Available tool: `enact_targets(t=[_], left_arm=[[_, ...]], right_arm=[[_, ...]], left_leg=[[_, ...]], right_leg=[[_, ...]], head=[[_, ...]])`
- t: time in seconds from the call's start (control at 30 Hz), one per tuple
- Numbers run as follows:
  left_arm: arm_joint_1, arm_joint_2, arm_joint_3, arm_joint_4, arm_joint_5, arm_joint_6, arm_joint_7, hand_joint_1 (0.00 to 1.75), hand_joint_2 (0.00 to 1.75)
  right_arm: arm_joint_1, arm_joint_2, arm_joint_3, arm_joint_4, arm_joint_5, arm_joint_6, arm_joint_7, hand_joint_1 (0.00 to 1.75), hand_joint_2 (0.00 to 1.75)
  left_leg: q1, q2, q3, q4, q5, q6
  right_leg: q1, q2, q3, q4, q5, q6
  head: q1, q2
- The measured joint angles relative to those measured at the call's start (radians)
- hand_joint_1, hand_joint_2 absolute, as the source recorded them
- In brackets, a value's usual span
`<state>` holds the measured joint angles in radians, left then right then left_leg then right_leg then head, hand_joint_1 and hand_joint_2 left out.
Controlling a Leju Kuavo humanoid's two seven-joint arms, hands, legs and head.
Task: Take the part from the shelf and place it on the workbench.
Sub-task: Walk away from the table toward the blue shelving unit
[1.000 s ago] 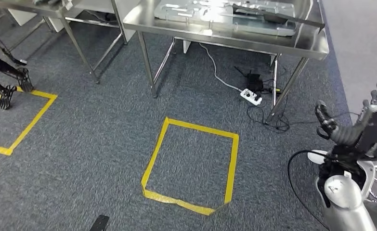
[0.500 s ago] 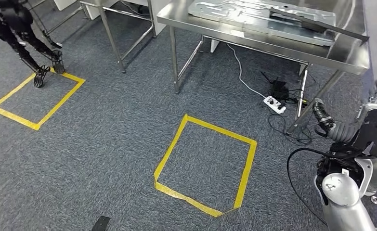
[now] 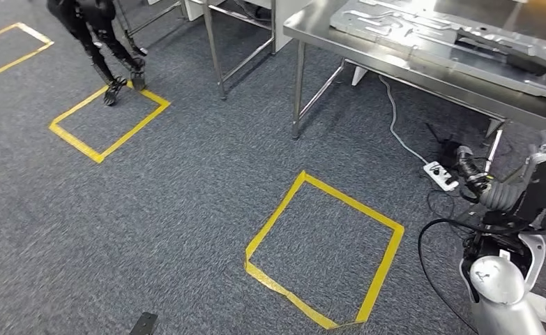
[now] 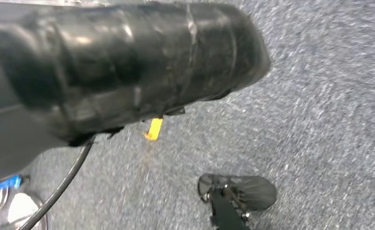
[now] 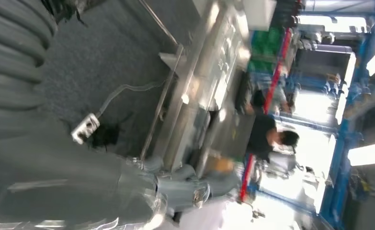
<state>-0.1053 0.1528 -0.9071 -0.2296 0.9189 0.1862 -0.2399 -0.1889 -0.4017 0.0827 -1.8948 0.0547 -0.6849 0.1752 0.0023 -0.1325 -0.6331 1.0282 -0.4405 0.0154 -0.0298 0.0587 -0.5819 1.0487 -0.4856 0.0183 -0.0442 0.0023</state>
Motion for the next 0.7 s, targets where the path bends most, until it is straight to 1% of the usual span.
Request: enact_targets(t=[0.03, 0.07, 0.1, 0.13, 0.17, 0.2, 0.23, 0.27, 0.3, 0.33, 0.37, 0.4, 0.43, 0.47, 0.5, 0.53, 0.57, 0.6, 0.63, 0.67, 0.7], left_arm=[[0.003, 0.0, 0.0, 0.0, 0.0, -0.001, 0.0, 0.0, 0.0], [0.005, 0.0, 0.0, 0.0, 0.0, -0.001, 0.0, 0.0, 0.0], [0.004, -0.001, 0.0, 0.0, 0.0, -0.001, -0.001, 0.0, 0.0], [0.002, -0.002, 0.0, 0.0, 0.0, -0.002, -0.001, 0.0, 0.0], [-0.001, -0.002, 0.0, 0.0, 0.0, -0.001, -0.001, 0.0, 0.0], [-0.002, -0.002, 0.0, 0.0, 0.0, -0.001, -0.002, 0.0, 0.0], [-0.002, -0.002, 0.0, 0.0, 0.0, -0.001, -0.002, 0.0, 0.0], [-0.001, -0.002, 0.0, 0.0, 0.0, -0.001, -0.002, 0.0, 0.0], [0.0, -0.002, 0.0, 0.0, 0.0, -0.001, -0.002, 0.0, 0.0], [0.0, -0.002, 0.0, 0.0, 0.0, -0.001, -0.002, 0.0, 0.0], [-0.001, -0.002, 0.0, 0.0, 0.0, -0.001, -0.002, 0.0, 0.0], [-0.002, -0.002, 0.0, 0.0, 0.0, -0.001, -0.003, 0.0, 0.0], [-0.003, -0.002, 0.0, 0.0, 0.0, 0.0, -0.003, 0.0, 0.0], [-0.003, -0.002, 0.0, 0.0, 0.0, 0.0, -0.003, 0.0, 0.0], [-0.002, -0.001, 0.0, 0.0, 0.0, 0.0, -0.003, 0.0, 0.0], [0.001, -0.001, 0.0, 0.0, 0.0, 0.0, -0.003, 0.0, 0.0], [0.002, 0.0, 0.0, 0.0, 0.0, 0.0, -0.003, 0.0, 0.0], [0.002, 0.0, 0.0, 0.0, 0.0, 0.0, -0.003, 0.0, 0.0], [0.001, 0.0, 0.0, 0.0, 0.0, 0.0, -0.003, 0.0, 0.0], [-0.001, 0.0, 0.0, 0.0, 0.0, -0.001, -0.003, 0.0, 0.0], [-0.003, -0.001, 0.0, 0.0, 0.0, -0.001, -0.003, 0.0, 0.0]], right_arm=[[-0.001, 0.0, 0.0, 0.0, 0.0, 0.0, 0.0, 0.0, 1.75], [-0.002, 0.0, 0.0, 0.0, 0.0, 0.0, 0.0, 0.0, 1.75], [-0.003, 0.0, 0.0, 0.0, 0.0, 0.0, -0.001, 0.0, 1.75], [-0.003, -0.001, 0.0, 0.0, 0.0, 0.0, -0.001, 0.0, 1.75], [-0.003, -0.001, 0.0, 0.0, 0.001, 0.0, -0.002, 0.0, 1.75], [-0.003, -0.002, 0.0, 0.0, 0.002, 0.0, -0.001, 0.0, 1.75], [-0.003, -0.002, 0.0, 0.0, 0.003, 0.0, 0.0, 0.0, 1.75], [-0.003, -0.002, 0.0, 0.0, 0.003, 0.0, 0.001, 0.0, 1.75], [-0.003, -0.002, 0.0, 0.0, 0.004, 0.0, 0.003, 0.0, 1.75], [-0.003, -0.002, 0.0, 0.0, 0.004, 0.0, 0.004, 0.0, 1.75], [-0.004, -0.002, 0.0, 0.0, 0.004, 0.0, 0.005, 0.0, 1.75], [-0.005, -0.003, 0.0, 0.0, 0.005, 0.0, 0.005, 0.0, 1.75], [-0.006, -0.003, 0.0, 0.0, 0.006, 0.0, 0.006, 0.0, 1.75], [-0.006, -0.004, 0.0, 0.0, 0.006, 0.0, 0.006, 0.0, 1.75], [-0.007, -0.004, 0.0, 0.0, 0.007, 0.0, 0.007, 0.0, 1.75], [-0.008, -0.004, 0.0, 0.0, 0.007, 0.0, 0.007, 0.0, 1.75], [-0.008, -0.005, 0.0, 0.0, 0.009, 0.0, 0.008, 0.0, 1.75], [-0.008, -0.006, 0.0, 0.0, 0.011, 0.0, 0.009, 0.0, 1.75], [-0.008, -0.007, 0.0, 0.0, 0.014, 0.0, 0.01, 0.0, 1.75], [-0.007, -0.009, 0.0, 0.0, 0.016, 0.0, 0.011, 0.0, 1.75], [-0.006, -0.01, 0.0, 0.001, 0.018, 0.0, 0.012, 0.0, 1.75]], left_leg=[[0.0, 0.008, -0.004, 0.003, -0.001, -0.006], [-0.002, 0.028, -0.011, 0.016, -0.009, -0.011], [-0.002, 0.056, -0.027, 0.048, -0.028, -0.016], [-0.002, 0.087, -0.052, 0.1, -0.055, -0.021], [-0.001, 0.105, -0.084, 0.165, -0.084, -0.025], [0.002, 0.113, -0.114, 0.224, -0.107, -0.028], [0.004, 0.116, -0.133, 0.261, -0.115, -0.03], [0.005, 0.119, -0.133, 0.261, -0.106, -0.031], [0.006, 0.124, -0.112, 0.222, -0.08, -0.029], [0.006, 0.137, -0.076, 0.157, -0.048, -0.026], [0.001, 0.158, -0.039, 0.089, -0.026, -0.021], [-0.003, 0.175, -0.01, 0.036, -0.01, -0.014], [-0.008, 0.186, 0.005, 0.006, -0.005, -0.008], [-0.012, 0.185, 0.008, -0.003, -0.008, -0.003], [-0.013, 0.173, 0.009, -0.007, -0.005, 0.002], [-0.01, 0.162, 0.012, -0.013, -0.002, 0.007], [-0.008, 0.151, 0.017, -0.021, 0.002, 0.013], [-0.005, 0.141, 0.022, -0.029, 0.006, 0.019], [-0.001, 0.131, 0.026, -0.034, 0.009, 0.024], [-0.002, 0.119, 0.026, -0.035, 0.01, 0.026], [-0.002, 0.106, 0.026, -0.035, 0.01, 0.028]], right_leg=[[-0.001, -0.012, 0.002, -0.004, 0.003, -0.007], [-0.002, -0.023, 0.004, -0.008, 0.005, -0.014], [-0.003, -0.036, 0.007, -0.012, 0.006, -0.021], [0.0, -0.049, 0.009, -0.013, 0.006, -0.026], [0.003, -0.063, 0.009, -0.013, 0.005, -0.03], [0.005, -0.076, 0.009, -0.013, 0.004, -0.032], [0.006, -0.091, 0.009, -0.013, 0.003, -0.033], [0.007, -0.104, 0.01, -0.013, 0.002, -0.033], [0.008, -0.117, 0.011, -0.013, 0.001, -0.032], [0.01, -0.129, 0.014, -0.013, -0.001, -0.031], [0.012, -0.14, 0.016, -0.013, -0.004, -0.028], [0.014, -0.151, 0.019, -0.013, -0.006, -0.025], [0.017, -0.16, 0.021, -0.014, -0.008, -0.02], [0.019, -0.17, 0.024, -0.016, -0.01, -0.015], [0.019, -0.18, 0.028, -0.019, -0.011, -0.01], [0.018, -0.18, 0.03, -0.02, -0.014, -0.005], [0.016, -0.163, 0.03, -0.013, -0.022, 0.0], [0.014, -0.137, 0.021, 0.011, -0.039, 0.003], [0.011, -0.105, 0.001, 0.056, -0.065, 0.005], [0.011, -0.08, -0.03, 0.12, -0.096, 0.006], [0.011, -0.069, -0.064, 0.186, -0.122, 0.007]], head=[[0.001, 0.0], [-0.003, 0.0], [-0.006, 0.0], [-0.009, 0.0], [-0.012, 0.0], [-0.013, 0.0], [-0.013, 0.0], [-0.013, 0.0], [-0.013, 0.0], [-0.013, 0.0], [-0.013, 0.0], [-0.012, 0.0], [-0.012, 0.0], [-0.012, 0.0], [-0.012, 0.0], [-0.012, 0.0], [-0.01, 0.0], [-0.009, 0.0], [-0.006, 0.0], [-0.005, 0.0], [-0.004, 0.0]])
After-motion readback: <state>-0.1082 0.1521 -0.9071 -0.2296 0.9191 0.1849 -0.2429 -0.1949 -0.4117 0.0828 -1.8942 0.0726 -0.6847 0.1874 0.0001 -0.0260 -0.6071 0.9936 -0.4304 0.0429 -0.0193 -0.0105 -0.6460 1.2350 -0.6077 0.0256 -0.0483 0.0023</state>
